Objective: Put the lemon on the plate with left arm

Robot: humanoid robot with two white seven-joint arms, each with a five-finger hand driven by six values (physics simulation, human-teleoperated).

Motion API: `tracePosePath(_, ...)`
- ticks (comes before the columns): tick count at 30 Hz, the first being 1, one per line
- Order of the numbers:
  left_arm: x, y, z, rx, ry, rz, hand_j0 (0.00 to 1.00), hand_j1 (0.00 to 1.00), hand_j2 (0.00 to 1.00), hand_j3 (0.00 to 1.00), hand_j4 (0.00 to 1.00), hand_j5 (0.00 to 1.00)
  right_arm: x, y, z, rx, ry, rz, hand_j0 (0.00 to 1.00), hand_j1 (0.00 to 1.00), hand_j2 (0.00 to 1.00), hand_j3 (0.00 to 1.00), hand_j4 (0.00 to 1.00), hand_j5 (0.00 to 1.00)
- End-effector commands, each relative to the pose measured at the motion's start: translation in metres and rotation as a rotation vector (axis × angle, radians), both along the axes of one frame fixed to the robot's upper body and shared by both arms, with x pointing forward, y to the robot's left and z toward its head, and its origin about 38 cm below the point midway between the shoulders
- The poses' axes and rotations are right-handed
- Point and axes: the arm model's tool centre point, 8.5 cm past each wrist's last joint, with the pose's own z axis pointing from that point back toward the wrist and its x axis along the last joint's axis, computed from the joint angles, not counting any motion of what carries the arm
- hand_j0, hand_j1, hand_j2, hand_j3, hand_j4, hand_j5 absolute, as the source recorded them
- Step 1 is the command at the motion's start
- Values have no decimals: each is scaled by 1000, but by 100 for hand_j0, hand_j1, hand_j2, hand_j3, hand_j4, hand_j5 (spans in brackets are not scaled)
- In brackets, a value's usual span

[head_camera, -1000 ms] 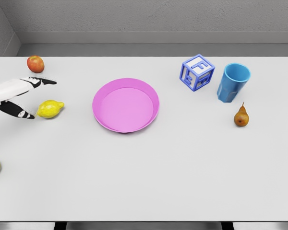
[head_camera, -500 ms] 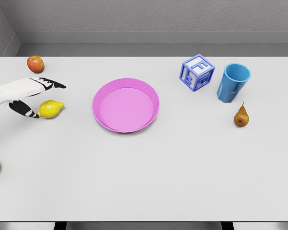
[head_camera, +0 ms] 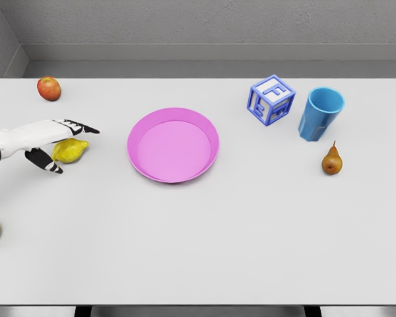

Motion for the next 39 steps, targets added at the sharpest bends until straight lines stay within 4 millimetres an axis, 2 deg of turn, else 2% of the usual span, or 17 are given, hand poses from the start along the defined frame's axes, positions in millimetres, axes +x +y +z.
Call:
tracePosePath(1,0,1,-1,-3,7,12,100,100,100,100,100,100,0,0,0,0,1,0,100,100,100,100,100,100)
tracePosePath(5,1,7,-4,1,16,36,100,100,100,100,100,100,0,0,0,0,0,0,100,100,100,100,100,100)
tracePosePath(9,2,9,-5,23,19,51,86,86,86,86,86,86,0,0,0,0,1,0,100,100,100,100,100,100)
tracePosePath(14,6,3,1,34,2,32,86,86,86,86,86,86,0,0,0,0,1,0,100,100,100,100,100,100)
tracePosePath(19,5,-4,-3,40,10,5,87,87,87,87,87,87,0,0,0,0,1,0,100,100,100,100,100,100)
tracePosePath(25,4,-2,-2,43,11,7,86,86,86,86,86,86,0,0,0,0,-2,0,100,100,100,100,100,100)
tracePosePath(27,4,-1,-2,43,10,8,81,81,81,81,81,81,0,0,0,0,1,0,100,100,100,100,100,100)
tracePosePath(35,2,-3,-7,45,25,0,80,80,80,80,80,80,0,0,0,0,0,0,100,100,100,100,100,100)
tracePosePath(36,2,-4,-8,47,28,-4,76,76,76,76,76,76,0,0,0,0,-2,0,100,100,100,100,100,100)
tracePosePath(39,2,-2,-7,48,29,3,74,74,74,74,74,74,0,0,0,0,0,0,100,100,100,100,100,100)
